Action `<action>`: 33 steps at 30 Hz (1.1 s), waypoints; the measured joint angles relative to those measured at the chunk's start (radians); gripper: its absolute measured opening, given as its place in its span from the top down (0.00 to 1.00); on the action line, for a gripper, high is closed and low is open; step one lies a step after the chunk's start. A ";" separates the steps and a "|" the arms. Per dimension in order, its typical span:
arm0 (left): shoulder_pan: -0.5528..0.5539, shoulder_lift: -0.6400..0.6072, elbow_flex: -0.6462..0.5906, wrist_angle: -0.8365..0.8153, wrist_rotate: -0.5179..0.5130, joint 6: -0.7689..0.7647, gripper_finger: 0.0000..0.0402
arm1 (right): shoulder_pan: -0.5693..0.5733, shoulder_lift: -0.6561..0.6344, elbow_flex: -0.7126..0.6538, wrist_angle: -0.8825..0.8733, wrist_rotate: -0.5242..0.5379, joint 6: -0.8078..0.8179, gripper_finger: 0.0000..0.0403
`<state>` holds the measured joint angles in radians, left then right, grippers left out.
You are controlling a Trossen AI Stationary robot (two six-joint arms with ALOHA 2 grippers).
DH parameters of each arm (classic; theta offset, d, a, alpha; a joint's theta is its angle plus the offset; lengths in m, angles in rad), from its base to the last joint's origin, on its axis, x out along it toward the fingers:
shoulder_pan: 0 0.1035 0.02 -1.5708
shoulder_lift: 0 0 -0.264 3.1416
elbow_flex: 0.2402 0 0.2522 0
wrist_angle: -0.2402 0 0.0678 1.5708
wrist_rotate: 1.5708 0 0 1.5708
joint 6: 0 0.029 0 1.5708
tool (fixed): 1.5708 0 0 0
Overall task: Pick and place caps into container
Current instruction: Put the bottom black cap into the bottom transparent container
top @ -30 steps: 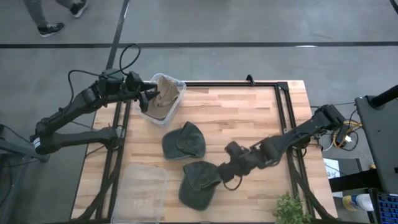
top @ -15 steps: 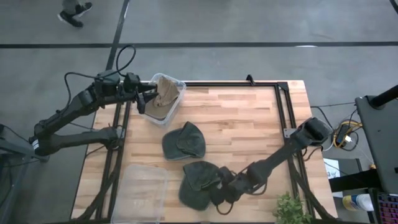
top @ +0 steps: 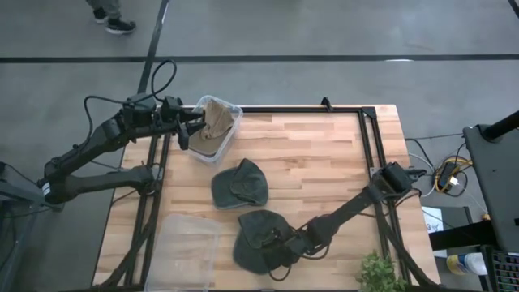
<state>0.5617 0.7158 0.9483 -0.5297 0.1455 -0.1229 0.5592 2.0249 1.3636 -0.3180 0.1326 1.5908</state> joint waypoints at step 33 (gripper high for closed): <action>0.000 0.006 -0.004 -0.002 0.057 -0.040 0.55 | -0.067 -0.275 -0.006 -0.252 0.284 -0.340 0.97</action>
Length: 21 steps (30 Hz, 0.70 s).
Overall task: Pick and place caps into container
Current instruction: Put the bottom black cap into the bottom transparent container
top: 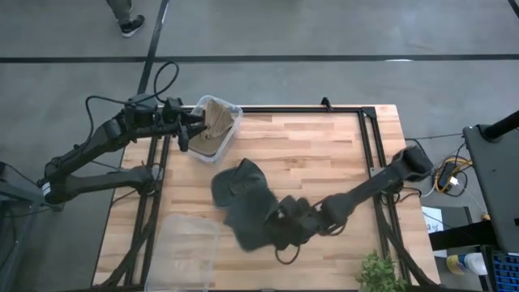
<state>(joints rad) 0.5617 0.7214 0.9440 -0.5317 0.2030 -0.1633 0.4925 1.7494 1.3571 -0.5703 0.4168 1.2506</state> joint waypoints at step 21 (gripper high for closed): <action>-0.015 0.024 -0.004 0.186 0.136 0.038 0.55 | -0.273 -0.289 0.000 0.132 0.577 -0.614 0.97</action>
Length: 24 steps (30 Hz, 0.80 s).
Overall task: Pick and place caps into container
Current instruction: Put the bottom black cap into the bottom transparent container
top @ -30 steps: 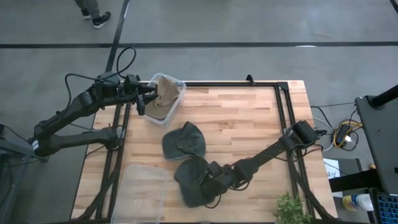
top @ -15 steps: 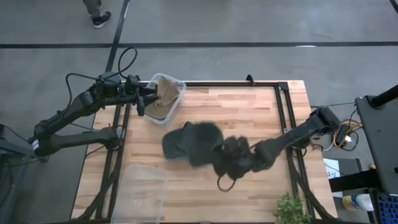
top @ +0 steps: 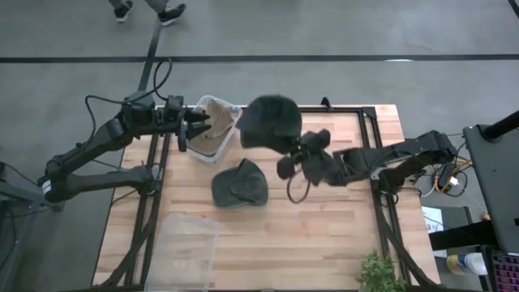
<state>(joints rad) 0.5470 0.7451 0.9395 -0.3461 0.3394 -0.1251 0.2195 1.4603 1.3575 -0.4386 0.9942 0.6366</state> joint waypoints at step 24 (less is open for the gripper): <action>-0.023 0.035 -0.087 0.310 0.001 0.043 0.55 | -0.229 0.090 0.047 0.368 -0.324 -0.241 0.97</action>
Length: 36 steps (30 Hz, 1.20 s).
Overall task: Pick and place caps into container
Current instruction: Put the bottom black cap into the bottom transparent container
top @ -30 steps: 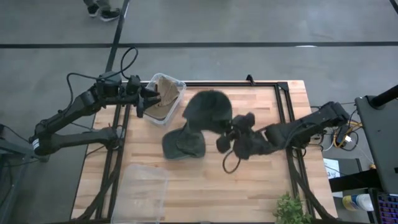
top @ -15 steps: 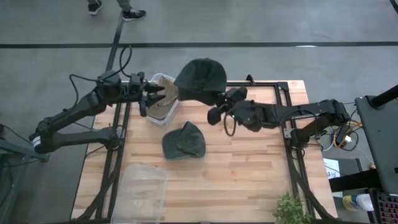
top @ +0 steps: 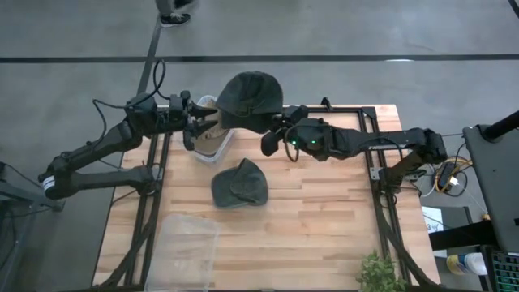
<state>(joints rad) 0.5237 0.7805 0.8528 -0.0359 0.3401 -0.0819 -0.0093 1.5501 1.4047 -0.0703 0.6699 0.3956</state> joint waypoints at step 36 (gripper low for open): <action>-0.004 -0.043 0.055 -0.343 -0.049 -0.258 0.99 | -0.007 0.078 0.098 -0.162 -0.082 -0.173 0.63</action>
<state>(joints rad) 0.5201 0.7371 0.9081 -0.3789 0.2908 -0.3397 -0.0162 1.6282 1.5032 -0.2320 0.5875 0.2228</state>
